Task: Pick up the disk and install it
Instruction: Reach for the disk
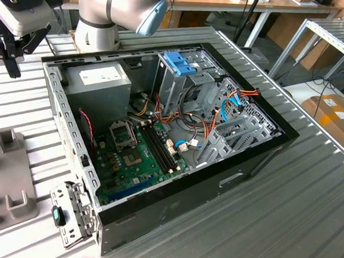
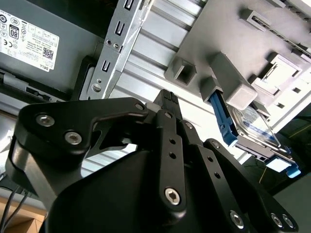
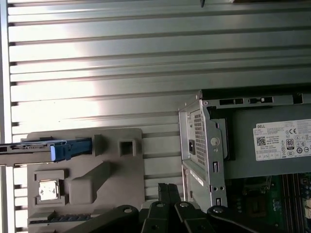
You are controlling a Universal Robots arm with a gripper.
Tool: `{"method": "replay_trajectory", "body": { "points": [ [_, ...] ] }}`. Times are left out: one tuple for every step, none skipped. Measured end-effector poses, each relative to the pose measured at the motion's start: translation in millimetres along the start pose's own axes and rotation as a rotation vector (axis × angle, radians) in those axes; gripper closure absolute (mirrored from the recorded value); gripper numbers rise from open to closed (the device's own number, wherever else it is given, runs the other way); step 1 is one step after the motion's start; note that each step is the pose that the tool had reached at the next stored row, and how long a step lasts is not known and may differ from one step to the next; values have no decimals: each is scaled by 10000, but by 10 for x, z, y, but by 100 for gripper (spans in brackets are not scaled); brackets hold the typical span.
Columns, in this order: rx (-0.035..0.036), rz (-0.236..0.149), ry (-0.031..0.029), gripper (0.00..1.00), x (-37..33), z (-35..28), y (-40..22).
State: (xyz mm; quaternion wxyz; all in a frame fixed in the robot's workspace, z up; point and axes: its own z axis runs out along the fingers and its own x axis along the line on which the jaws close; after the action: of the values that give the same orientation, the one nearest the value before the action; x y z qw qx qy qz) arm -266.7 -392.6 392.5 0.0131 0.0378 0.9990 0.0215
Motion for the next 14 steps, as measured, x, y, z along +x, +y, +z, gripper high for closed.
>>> {"method": "replay_trajectory", "body": {
  "points": [
    [0,0,0,89,14,0,-1],
    [0,0,0,89,25,0,-2],
    [0,1,-1,89,41,1,-3],
    [0,0,0,89,50,0,-4],
    [0,0,0,89,65,0,-5],
    [0,0,0,89,75,1,-6],
    [0,0,0,89,89,0,-7],
    [1,0,0,89,101,0,-7],
    [0,1,0,89,123,1,-9],
    [0,0,0,89,144,1,-10],
    [0,1,0,89,158,1,-11],
    [0,1,0,89,162,0,-12],
    [0,-1,0,89,162,0,-12],
    [0,0,0,89,166,0,-12]
  ]
}}
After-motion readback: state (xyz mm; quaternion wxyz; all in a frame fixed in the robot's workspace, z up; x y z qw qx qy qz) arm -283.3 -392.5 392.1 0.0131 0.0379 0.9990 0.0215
